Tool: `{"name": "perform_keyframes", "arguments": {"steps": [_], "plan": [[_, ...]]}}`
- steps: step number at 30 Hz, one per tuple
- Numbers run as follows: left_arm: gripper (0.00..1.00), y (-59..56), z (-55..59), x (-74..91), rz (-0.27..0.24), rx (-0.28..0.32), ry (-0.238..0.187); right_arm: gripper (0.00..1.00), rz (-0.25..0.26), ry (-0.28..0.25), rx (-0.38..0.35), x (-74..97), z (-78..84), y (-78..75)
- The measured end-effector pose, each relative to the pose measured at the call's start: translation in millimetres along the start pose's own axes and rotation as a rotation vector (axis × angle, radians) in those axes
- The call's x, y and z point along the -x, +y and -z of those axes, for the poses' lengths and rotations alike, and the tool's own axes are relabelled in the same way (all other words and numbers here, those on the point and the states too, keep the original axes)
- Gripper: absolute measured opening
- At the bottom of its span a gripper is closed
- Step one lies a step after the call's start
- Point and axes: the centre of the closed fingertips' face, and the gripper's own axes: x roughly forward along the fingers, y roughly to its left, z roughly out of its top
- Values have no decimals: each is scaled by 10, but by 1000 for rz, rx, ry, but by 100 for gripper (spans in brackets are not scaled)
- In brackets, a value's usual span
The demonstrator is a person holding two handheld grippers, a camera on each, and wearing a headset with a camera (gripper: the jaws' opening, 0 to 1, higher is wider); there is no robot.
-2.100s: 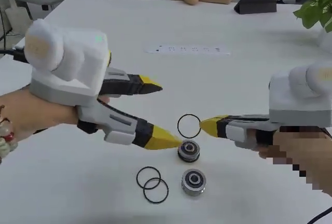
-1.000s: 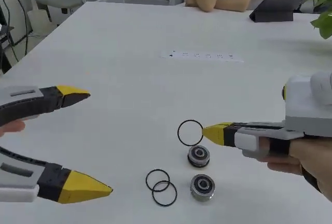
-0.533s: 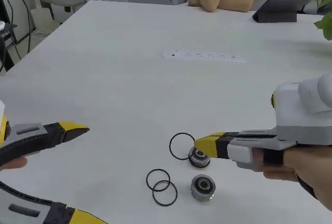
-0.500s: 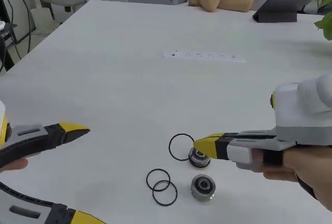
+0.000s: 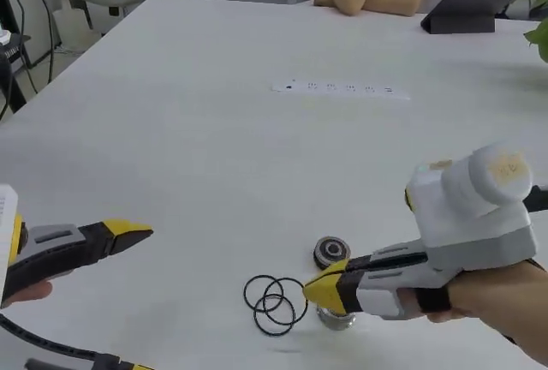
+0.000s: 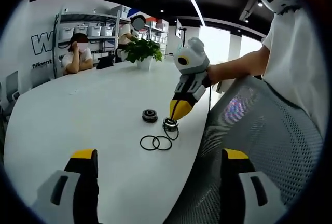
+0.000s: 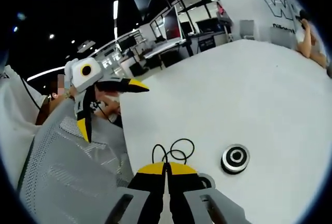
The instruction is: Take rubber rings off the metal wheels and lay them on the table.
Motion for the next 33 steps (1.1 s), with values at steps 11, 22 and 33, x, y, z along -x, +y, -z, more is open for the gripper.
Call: {"name": "perform_keyframes", "arguments": {"steps": [11,22,33], "plan": [[96,-7,38,3,-6,15,5,0,15,116,76,-126,237,28],[96,-2,43,-13,-6,16,9,0,37,137,116,-135,271,-7],[95,11,26,-5,-8,10,10,3,74,91,123,-60,157,-86]]}}
